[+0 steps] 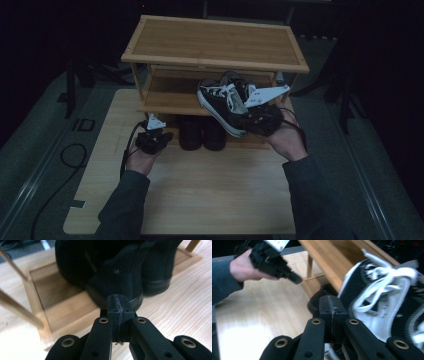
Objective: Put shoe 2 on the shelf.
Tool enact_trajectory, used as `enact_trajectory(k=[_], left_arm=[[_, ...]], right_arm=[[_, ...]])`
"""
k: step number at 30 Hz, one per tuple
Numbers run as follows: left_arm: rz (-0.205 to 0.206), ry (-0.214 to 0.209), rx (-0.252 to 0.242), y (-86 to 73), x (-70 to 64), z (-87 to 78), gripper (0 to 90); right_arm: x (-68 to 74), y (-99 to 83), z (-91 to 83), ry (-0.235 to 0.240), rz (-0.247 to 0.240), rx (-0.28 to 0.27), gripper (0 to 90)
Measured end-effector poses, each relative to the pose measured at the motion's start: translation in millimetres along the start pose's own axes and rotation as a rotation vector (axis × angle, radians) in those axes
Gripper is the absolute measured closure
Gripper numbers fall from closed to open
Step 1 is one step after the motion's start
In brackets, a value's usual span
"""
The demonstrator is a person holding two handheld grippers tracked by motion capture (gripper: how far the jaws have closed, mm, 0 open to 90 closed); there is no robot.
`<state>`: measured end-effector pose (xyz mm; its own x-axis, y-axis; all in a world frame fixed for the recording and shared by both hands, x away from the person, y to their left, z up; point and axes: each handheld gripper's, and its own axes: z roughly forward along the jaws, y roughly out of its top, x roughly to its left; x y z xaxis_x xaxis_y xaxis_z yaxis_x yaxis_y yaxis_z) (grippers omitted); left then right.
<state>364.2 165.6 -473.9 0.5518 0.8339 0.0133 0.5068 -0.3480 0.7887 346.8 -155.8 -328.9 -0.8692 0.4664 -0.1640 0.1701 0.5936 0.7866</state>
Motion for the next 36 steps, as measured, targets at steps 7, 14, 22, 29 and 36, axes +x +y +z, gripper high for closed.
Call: enact_trajectory(k=[7, 14, 22, 29, 36], left_arm=[[0.063, -0.028, -0.031, 35.8, -12.7, -16.1, 90.0], [0.159, -0.037, -0.042, 76.4, -37.9, -20.8, 90.0], [0.172, -0.013, -0.043, 107.2, -43.8, -6.0, 90.0], [0.177, 0.023, -0.001, 120.2, -44.8, 15.3, 90.0], [0.175, 0.057, -0.007, 124.5, -44.2, 25.0, 90.0]], right_arm=[[7.0, -21.0, 4.5, 0.000, -0.003, 0.035, 90.0], [13.4, -43.1, 11.6, 0.033, 0.017, 0.042, 90.0], [12.5, -58.9, 14.2, 0.050, 0.036, 0.055, 89.9], [12.2, -71.2, 16.4, 0.052, 0.042, 0.068, 89.3], [7.6, -76.5, 11.2, 0.043, 0.044, 0.063, 88.8]])
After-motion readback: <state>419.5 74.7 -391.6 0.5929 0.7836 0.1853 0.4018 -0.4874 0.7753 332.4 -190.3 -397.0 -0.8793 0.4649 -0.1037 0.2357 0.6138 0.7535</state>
